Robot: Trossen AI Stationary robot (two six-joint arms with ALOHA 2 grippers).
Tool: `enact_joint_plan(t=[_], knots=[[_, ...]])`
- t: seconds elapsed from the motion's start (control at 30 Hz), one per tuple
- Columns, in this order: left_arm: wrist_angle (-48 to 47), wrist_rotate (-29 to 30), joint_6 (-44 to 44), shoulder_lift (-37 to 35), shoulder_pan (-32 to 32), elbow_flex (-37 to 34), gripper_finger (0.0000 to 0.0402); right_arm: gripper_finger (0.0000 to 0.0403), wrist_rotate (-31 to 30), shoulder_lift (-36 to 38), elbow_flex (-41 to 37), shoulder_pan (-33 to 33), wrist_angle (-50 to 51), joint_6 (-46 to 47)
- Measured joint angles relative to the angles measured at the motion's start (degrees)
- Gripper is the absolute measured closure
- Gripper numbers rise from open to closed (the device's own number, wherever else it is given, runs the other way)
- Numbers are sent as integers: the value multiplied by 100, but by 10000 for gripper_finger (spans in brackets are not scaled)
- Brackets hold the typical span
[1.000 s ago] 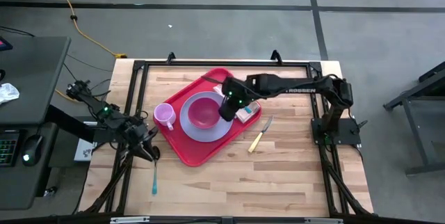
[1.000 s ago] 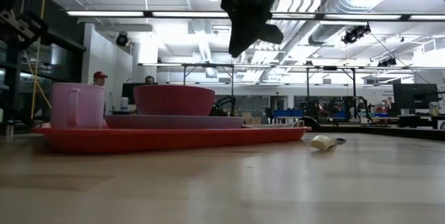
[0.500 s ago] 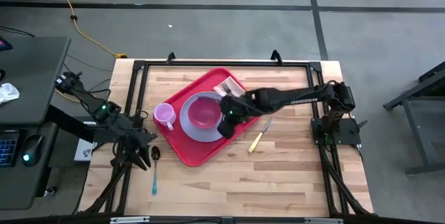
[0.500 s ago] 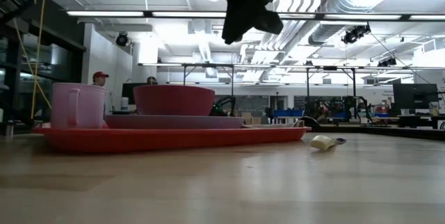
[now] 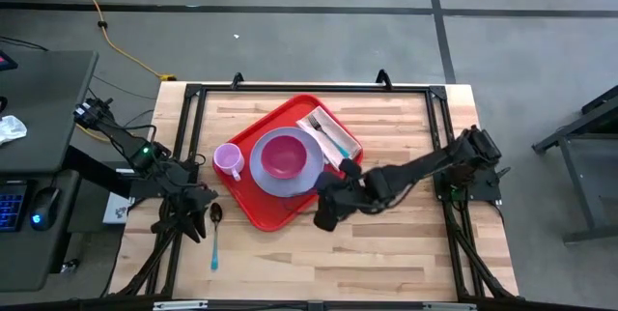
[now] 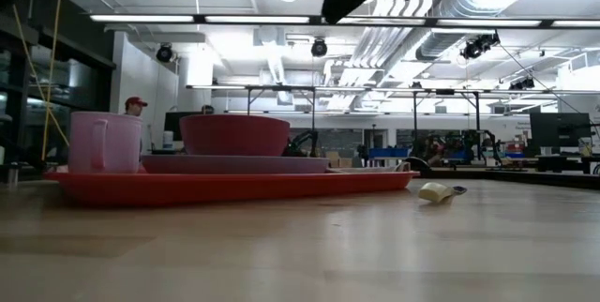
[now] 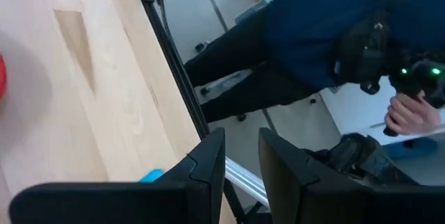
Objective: Set up tray
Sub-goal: Put the blue spoon on top of the brown table napkin to the left of the blue fork on the red serving tray
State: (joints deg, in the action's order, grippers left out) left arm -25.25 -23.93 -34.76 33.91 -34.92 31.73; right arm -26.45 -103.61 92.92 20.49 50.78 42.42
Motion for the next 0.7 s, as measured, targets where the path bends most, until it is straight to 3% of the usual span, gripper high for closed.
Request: enact_joint_plan(t=[0.3, 0.7], knots=[[-23, 473, -5, 0, 2, 4, 284, 389, -778, 281, 0, 569, 836, 858], [187, 997, -498, 0, 4, 6, 284, 402, -1559, 1346, 0, 829, 1835, 865]])
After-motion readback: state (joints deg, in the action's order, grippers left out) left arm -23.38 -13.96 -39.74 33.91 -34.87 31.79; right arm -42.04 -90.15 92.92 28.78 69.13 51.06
